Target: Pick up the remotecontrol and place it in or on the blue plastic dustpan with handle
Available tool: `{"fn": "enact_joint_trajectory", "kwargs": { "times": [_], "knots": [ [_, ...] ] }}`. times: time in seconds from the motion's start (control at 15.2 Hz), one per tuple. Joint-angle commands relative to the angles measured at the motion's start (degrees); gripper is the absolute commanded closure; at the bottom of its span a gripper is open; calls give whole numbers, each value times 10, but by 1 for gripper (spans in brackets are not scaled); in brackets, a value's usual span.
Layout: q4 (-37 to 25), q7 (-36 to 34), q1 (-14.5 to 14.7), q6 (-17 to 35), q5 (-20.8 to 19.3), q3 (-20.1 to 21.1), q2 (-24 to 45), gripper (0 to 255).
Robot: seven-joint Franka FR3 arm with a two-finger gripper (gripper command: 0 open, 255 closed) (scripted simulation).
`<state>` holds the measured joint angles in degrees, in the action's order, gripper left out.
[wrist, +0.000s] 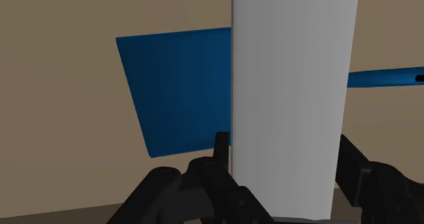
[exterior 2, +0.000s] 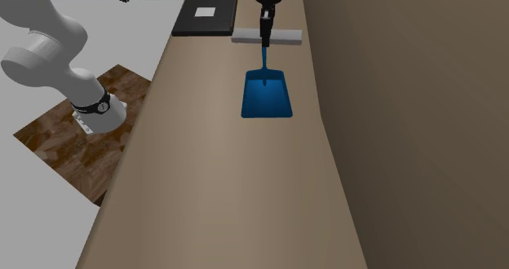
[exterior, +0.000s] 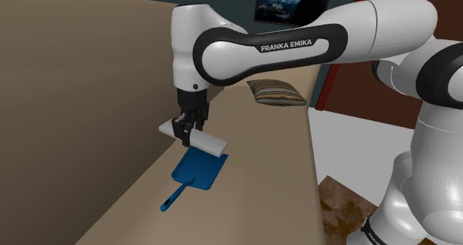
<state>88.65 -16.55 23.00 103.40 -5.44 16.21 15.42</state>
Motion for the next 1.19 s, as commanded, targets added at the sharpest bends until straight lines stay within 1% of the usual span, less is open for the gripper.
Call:
{"fn": "enact_joint_trajectory", "kwargs": {
  "times": [0.0,0.4,0.46,0.99,1.06,1.12],
  "knots": [
    [16,-1,0,16,-1,0,0,255],
    [54,-4,-1,60,-3,-1,6,255],
    [65,-5,-1,74,-4,-2,9,255],
    [65,-5,-1,74,-4,-2,9,255],
    [65,-5,-1,74,-4,-2,9,0],
    [65,-5,-1,74,-4,-2,9,0]
  ]
}}
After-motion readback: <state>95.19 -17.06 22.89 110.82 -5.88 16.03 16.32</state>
